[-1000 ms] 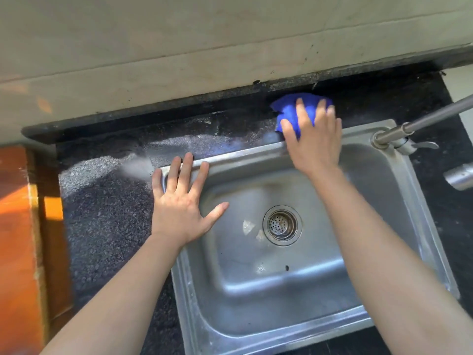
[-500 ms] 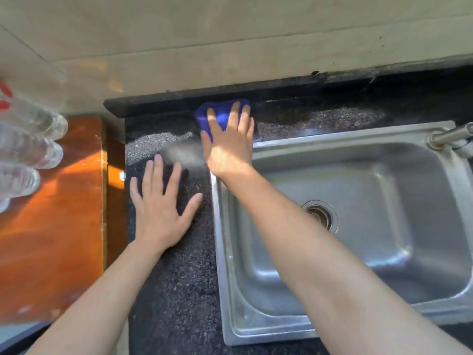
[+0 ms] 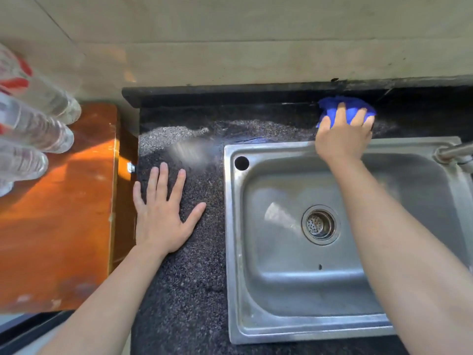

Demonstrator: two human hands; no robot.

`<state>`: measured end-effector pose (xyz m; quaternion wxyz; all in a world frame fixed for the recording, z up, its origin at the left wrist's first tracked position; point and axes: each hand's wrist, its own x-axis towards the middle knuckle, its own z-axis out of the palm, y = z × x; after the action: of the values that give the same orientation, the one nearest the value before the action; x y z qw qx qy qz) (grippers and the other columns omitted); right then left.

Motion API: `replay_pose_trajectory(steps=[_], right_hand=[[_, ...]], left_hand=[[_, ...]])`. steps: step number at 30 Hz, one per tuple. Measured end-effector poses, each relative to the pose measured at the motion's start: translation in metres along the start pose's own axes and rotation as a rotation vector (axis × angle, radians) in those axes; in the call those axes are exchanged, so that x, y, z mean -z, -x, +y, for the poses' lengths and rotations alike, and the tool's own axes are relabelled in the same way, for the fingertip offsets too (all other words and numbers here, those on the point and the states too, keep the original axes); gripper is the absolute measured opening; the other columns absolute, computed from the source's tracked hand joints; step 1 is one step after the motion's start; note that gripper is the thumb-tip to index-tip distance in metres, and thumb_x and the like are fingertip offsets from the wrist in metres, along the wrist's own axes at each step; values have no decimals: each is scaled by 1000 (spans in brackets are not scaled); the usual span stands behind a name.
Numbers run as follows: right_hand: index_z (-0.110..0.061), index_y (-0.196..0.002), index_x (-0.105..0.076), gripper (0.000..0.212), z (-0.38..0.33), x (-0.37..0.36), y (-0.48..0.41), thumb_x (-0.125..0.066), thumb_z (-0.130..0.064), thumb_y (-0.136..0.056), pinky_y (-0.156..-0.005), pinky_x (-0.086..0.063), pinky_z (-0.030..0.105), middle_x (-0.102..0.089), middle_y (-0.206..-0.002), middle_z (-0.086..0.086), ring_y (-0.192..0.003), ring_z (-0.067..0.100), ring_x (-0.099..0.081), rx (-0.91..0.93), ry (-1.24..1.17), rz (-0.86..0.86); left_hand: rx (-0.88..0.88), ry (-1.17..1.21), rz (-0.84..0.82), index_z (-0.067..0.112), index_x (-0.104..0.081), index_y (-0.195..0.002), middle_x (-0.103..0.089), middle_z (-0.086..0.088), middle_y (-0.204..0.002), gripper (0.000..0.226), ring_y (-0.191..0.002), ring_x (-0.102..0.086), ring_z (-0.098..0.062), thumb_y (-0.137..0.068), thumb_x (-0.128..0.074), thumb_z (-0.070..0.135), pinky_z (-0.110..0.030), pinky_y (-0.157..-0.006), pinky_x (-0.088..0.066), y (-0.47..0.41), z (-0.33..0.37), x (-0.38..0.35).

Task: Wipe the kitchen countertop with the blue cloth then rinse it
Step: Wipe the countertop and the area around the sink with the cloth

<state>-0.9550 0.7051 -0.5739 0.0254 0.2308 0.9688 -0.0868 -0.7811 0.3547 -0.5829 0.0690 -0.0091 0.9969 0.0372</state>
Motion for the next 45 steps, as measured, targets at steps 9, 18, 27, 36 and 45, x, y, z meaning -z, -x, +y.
replay_pose_trajectory(steps=[9, 18, 27, 36, 45], right_hand=[[-26, -146, -46, 55, -130, -20, 84, -42, -47, -95, -111, -30, 50, -42, -149, 19, -135, 41, -37, 448, 94, -49], [-27, -133, -63, 56, -6, 1, 6, -38, -49, -87, -92, -44, 51, -59, -125, 22, -104, 45, -56, 249, 97, 77], [-31, -149, -43, 57, -143, -30, 107, -31, -58, -100, -121, -11, 53, -24, -162, 14, -149, 43, -12, 506, -67, -129], [-37, -147, -46, 56, -17, -6, 23, -26, -57, -99, -119, -18, 53, -41, -155, 11, -140, 40, -33, 373, 55, 45], [-16, -137, -61, 57, -51, -15, 32, -39, -49, -96, -114, -28, 54, -47, -146, 28, -136, 51, -37, 98, -78, 93]], left_hand=[[-10, 9, 21, 21, -27, -157, -10, -13, -166, 84, -154, -5, -27, -91, -23, 74, -60, -119, -9, 3, -1, -1], [-8, 1, 12, 23, -25, -157, -8, -12, -166, 85, -154, -3, -27, -90, -23, 75, -60, -119, -8, 1, 1, 1], [6, -35, -11, 23, -24, -157, -7, -11, -166, 86, -154, -3, -26, -90, -21, 77, -60, -119, -9, 1, 0, 1], [1, -32, -21, 23, -25, -157, -8, -11, -166, 89, -154, -4, -27, -88, -16, 79, -59, -120, -8, 1, 1, 4], [0, -31, -20, 22, -24, -157, -8, -12, -166, 90, -154, -4, -28, -88, -19, 80, -60, -119, -9, 0, 2, 3]])
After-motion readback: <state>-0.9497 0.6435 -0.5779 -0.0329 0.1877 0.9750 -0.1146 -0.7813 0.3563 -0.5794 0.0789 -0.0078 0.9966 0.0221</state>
